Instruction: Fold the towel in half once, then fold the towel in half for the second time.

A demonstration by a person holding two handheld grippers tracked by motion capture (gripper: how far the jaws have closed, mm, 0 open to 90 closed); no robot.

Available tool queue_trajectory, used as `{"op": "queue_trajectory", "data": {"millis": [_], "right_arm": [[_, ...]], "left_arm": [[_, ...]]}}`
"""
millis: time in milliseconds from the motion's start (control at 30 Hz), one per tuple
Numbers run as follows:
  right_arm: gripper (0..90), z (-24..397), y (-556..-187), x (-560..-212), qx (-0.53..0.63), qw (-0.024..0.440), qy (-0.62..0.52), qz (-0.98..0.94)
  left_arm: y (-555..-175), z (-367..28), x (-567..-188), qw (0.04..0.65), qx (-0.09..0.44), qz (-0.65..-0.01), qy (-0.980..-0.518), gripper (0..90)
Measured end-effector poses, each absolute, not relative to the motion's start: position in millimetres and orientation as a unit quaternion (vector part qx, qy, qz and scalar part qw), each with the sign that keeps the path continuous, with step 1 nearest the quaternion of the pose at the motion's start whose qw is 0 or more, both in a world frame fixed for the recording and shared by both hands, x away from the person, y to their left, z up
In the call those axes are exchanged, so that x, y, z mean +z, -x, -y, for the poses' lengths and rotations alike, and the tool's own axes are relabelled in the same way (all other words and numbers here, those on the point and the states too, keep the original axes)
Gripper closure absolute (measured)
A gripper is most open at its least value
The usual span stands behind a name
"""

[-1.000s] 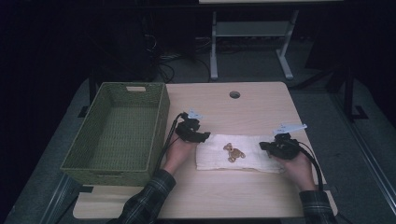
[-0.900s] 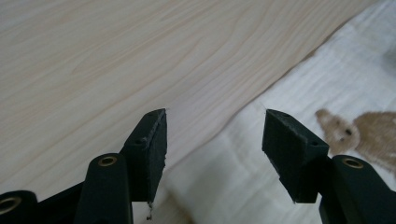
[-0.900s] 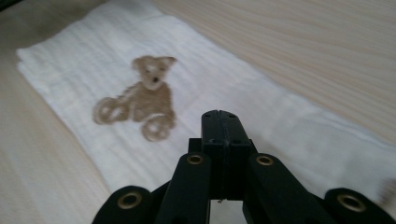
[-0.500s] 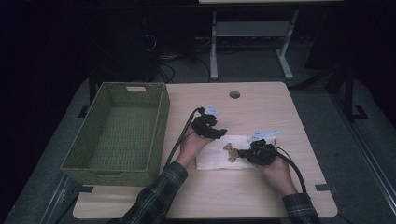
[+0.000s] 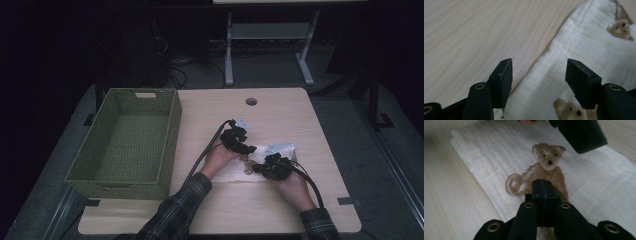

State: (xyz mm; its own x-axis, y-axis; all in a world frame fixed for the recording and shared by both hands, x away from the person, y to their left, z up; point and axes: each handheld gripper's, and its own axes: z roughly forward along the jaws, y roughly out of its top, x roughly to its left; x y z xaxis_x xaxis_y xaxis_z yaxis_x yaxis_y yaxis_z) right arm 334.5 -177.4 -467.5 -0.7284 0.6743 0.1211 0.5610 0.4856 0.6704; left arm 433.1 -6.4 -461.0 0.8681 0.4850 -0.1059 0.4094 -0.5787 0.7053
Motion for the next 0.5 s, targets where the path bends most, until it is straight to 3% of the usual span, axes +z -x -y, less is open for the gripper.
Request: {"op": "queue_trajectory", "data": {"millis": [233, 400, 500], "right_arm": [[90.0, 177.1, -334.5, -467.4, 0.356, 0.078, -0.36, -0.859], [90.0, 176.4, -334.0, -467.1, 0.353, 0.082, -0.358, -0.861], [90.0, 176.5, -333.9, -467.0, 0.352, 0.081, -0.36, -0.86]], "left_arm": [[-433.6, 7.0, -467.3, 0.362, 0.047, -0.236, -0.901, 44.4], [-430.6, 7.4, -464.4, 0.347, 0.049, -0.221, -0.91, 62.0], [-429.5, 7.7, -464.1, 0.35, 0.033, -0.218, -0.91, 77.8]]}}
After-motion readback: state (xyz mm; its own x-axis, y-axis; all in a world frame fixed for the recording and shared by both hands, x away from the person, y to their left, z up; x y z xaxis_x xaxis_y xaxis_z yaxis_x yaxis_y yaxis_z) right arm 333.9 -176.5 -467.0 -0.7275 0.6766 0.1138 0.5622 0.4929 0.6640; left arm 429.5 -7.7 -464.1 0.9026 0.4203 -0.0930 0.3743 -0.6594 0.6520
